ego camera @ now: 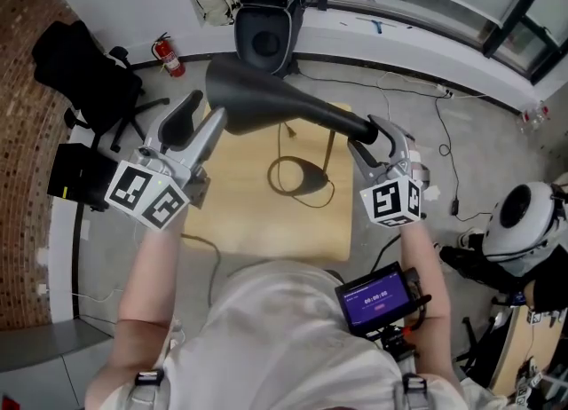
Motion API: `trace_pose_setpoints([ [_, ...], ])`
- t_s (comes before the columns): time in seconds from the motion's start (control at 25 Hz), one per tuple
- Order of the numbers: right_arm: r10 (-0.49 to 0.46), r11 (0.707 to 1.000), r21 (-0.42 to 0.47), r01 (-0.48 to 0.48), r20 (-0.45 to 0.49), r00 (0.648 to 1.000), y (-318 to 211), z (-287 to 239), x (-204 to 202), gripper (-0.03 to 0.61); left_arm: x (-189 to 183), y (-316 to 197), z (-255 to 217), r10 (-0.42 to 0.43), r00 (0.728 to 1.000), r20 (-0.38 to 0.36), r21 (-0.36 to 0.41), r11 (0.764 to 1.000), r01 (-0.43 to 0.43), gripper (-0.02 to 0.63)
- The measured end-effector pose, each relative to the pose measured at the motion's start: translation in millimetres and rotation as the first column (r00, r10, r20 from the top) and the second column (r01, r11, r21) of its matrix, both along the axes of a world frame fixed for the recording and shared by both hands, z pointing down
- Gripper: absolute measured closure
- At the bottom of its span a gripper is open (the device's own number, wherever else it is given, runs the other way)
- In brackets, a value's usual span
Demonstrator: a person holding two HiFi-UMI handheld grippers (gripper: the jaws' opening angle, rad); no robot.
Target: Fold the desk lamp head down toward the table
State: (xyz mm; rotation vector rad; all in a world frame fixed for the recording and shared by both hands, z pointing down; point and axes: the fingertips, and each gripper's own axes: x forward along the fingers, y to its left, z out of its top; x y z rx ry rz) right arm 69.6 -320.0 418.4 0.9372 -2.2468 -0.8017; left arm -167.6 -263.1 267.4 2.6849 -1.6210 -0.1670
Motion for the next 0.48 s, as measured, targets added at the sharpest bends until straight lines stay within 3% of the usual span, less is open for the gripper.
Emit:
trace_pose_setpoints([
  [0.12,-0.008,0.999,0.049,0.012,-0.071,0.997,2,2,-3,0.325,0,-5,-10,0.015,1.0,0.018,-0.005,1.0,-0.015,0.403],
  [0.32,-0.016,1.0,0.014,0.016,0.005,1.0,5,1,-2,0.329,0,-11,-19,0.023,0.999,0.048,-0.003,1.0,-0.022,0.403],
  [0.48,-0.035,0.999,0.033,0.036,-0.037,0.999,5,4,-5,0.344,-3,-17,-22,0.024,0.998,0.059,-0.01,1.0,-0.023,0.418],
])
